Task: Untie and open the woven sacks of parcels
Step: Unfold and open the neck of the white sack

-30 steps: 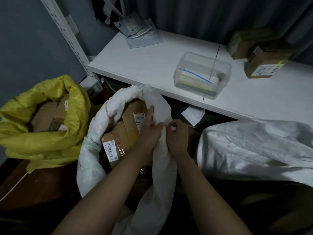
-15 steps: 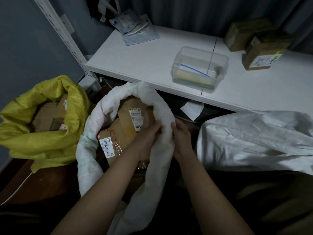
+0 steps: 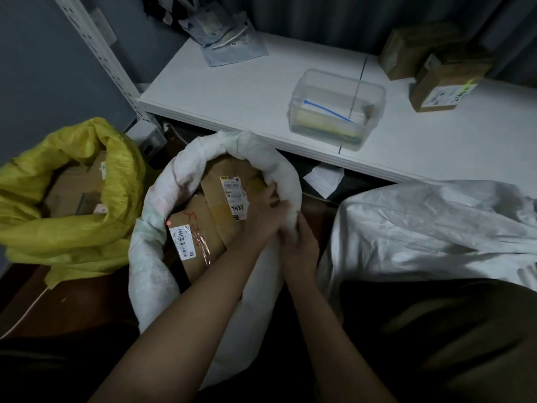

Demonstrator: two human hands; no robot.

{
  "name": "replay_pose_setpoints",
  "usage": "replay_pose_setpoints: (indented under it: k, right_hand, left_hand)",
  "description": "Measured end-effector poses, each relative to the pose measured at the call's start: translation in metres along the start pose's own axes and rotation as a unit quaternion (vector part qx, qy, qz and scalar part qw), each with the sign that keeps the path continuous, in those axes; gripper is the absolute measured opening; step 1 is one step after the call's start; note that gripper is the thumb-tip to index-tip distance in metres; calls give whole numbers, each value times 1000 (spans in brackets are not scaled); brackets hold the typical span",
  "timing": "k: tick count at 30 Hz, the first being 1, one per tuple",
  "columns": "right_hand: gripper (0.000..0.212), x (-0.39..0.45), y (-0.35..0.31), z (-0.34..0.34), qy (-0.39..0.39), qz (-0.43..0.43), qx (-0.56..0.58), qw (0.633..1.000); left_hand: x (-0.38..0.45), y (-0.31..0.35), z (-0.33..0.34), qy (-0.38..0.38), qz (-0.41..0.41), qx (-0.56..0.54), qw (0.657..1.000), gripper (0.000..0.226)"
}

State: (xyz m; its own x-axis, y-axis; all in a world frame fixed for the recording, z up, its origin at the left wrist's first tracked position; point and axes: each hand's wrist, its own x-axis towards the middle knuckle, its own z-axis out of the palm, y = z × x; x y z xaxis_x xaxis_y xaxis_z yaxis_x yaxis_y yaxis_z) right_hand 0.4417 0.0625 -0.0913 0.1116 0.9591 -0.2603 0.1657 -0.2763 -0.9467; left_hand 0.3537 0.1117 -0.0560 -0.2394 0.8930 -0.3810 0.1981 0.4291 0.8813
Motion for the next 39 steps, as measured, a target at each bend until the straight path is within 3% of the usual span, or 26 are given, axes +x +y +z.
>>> replay_pose_setpoints:
  k: [3,5,7,10,13,17,21,24,27,29,31,34,36,37,39]
  right_hand:
    - [26,7,1,-3,-25,37,104,994]
    - [27,11,-2,-4,-64,105,255,959]
    - [22,15,-7,0,-76,146,278,946]
    - [10,17,-10,14,-41,93,110,989]
    - [29,15,0,11,3,-14,-100,995]
    - [36,-9,10,-1,-2,-67,-155,986]
    - [31,-39,7,3,-76,66,7,995]
    - [29,-40,6,0,-46,85,20,995]
    - [26,-35,9,-3,-20,145,172,974]
    - [30,-31,9,3,-68,199,302,930]
    - [30,-27,10,13,-106,224,341,907]
    - [31,-24,11,20,-93,212,236,944]
    - [35,-25,15,13,-26,176,104,979]
    - [30,-28,17,8,3,148,59,987]
    - [16,-38,17,0,-13,115,41,992]
  left_hand:
    - [-18,-9,-14,-23,-7,-85,996,38]
    - [-32,-18,-26,-33,-8,-36,999,22]
    - [-39,-26,-29,-55,-29,32,998,28]
    - [-42,-27,-26,16,-31,104,994,26]
    - [-40,-26,-20,39,12,158,987,23]
    - [-34,-27,-8,23,51,226,973,30]
    - [-35,-21,-9,-42,-17,60,997,37]
    - [-37,-20,-22,-91,-76,-55,991,39]
    - [-51,-23,-38,-116,-62,-8,991,42]
    - [-67,-32,-40,-116,-54,39,991,42]
    - [-81,-44,-38,-80,-44,32,995,39]
    - [-79,-57,-36,6,-44,50,998,36]
    - [-76,-55,-34,36,-7,108,994,29]
    - [-75,-53,-32,43,23,129,990,29]
    - [-73,-51,-28,24,63,124,990,26]
